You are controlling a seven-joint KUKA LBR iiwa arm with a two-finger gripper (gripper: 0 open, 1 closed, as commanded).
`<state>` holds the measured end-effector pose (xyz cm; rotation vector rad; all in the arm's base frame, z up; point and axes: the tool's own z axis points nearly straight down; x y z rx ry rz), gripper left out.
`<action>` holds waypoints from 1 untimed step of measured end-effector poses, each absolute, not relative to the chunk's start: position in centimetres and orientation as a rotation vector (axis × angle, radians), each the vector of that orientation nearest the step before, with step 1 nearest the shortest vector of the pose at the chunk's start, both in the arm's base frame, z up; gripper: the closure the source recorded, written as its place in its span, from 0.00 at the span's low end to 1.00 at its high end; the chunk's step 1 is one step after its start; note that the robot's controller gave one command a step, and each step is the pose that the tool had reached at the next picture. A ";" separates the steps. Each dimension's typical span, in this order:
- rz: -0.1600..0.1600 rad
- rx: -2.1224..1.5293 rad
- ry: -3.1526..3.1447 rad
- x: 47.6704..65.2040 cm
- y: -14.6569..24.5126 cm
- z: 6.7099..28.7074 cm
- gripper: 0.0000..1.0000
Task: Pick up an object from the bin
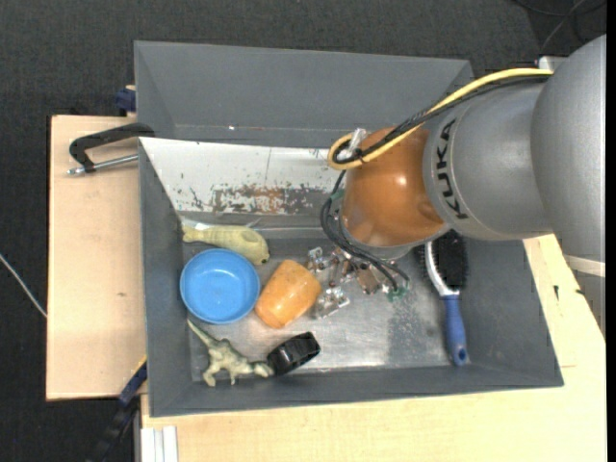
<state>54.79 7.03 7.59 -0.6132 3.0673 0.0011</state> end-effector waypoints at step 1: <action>-0.006 -1.036 2.951 55.6 2.3 27.9 1.00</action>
Offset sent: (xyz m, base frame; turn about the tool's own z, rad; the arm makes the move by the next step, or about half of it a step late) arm 0.0055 -0.0469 0.1979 -0.2841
